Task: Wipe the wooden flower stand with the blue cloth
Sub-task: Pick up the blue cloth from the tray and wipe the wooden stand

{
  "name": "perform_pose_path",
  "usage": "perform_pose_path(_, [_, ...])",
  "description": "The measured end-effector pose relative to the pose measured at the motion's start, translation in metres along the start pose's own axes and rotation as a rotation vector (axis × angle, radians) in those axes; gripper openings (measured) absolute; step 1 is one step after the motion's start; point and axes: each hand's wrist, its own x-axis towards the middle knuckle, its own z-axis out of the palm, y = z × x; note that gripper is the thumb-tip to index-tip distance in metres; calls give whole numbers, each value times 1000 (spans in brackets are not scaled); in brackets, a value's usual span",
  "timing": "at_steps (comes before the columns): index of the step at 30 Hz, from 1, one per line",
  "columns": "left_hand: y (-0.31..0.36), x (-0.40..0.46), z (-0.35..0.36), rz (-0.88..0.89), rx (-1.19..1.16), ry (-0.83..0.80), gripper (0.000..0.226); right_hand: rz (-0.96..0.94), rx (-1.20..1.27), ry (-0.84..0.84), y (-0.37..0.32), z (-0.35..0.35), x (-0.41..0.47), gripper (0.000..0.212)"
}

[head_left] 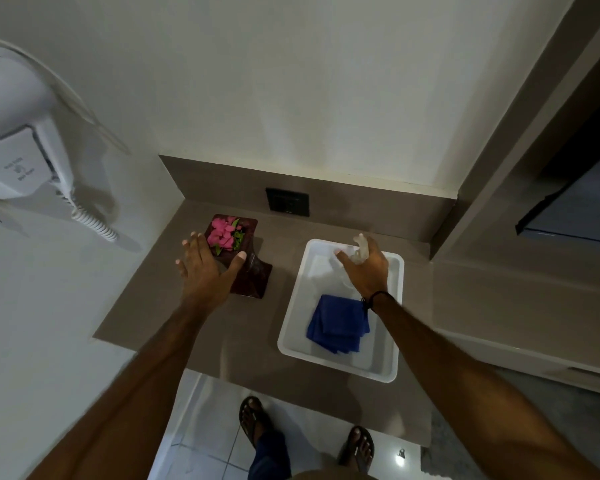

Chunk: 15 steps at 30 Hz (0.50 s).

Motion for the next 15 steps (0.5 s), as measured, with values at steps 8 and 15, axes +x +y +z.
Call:
perform_pose_path(8, [1, -1, 1, 4, -7, -7, 113, 110, -392, -239, 59, 7, -57, 75])
perform_pose_path(15, [4, -3, -2, -2, -13, -11, 111, 174, -270, -318, 52, 11, -53, 44])
